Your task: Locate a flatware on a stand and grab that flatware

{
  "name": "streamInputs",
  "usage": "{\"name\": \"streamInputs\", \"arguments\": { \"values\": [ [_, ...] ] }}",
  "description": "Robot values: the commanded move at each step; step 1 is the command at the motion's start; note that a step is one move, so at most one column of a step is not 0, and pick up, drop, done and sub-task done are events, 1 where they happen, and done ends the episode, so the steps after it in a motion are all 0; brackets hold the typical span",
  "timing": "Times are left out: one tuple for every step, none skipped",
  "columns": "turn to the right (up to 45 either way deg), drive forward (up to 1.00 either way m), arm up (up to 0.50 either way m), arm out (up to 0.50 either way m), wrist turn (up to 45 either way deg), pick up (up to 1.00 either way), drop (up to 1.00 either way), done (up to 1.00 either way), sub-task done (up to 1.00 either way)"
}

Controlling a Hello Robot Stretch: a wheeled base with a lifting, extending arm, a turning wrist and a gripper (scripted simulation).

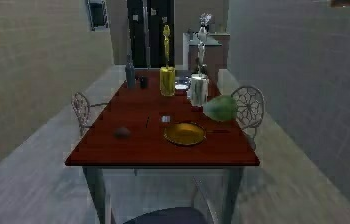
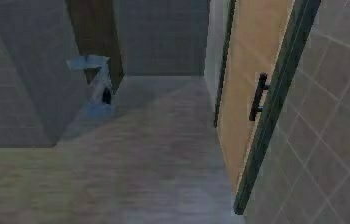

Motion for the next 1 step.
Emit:
{"name": "streamInputs", "arguments": {
  "values": [
    [-45.0, 0.00, 0.00, 0.00, 0.0, 0.00, 0.00, 0.00, 0.00]
  ]
}}
